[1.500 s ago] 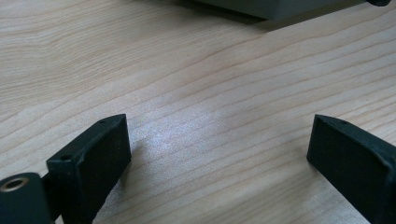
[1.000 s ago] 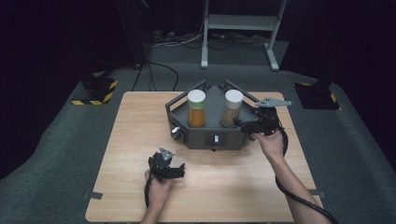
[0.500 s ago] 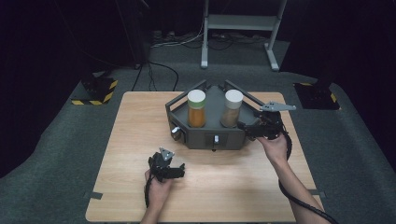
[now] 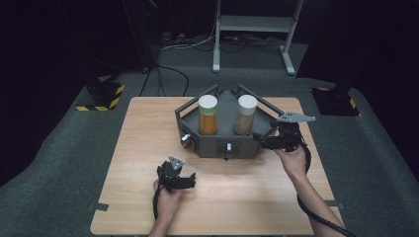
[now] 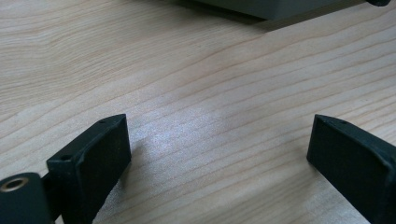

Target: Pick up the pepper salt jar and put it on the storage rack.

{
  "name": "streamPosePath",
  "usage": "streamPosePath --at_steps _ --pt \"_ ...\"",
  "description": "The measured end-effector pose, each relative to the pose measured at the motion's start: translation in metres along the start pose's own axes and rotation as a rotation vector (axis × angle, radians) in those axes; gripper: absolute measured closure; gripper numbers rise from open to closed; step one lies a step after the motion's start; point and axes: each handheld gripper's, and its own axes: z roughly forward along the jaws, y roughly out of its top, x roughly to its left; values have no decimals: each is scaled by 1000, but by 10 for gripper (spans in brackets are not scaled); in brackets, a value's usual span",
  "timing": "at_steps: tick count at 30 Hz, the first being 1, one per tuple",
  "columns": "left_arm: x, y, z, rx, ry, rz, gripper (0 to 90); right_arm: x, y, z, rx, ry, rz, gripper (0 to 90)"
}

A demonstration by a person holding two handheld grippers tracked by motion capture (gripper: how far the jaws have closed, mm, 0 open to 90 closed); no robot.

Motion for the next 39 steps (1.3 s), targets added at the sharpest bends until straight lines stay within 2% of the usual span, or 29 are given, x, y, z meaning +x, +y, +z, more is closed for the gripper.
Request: streamPosePath --at_steps 19,39 --pt "0 0 0 0 0 0 62 7 -11 -6 20 0 -31 123" --pt "0 0 0 0 0 0 62 11 -35 -8 38 -4 -9 131"
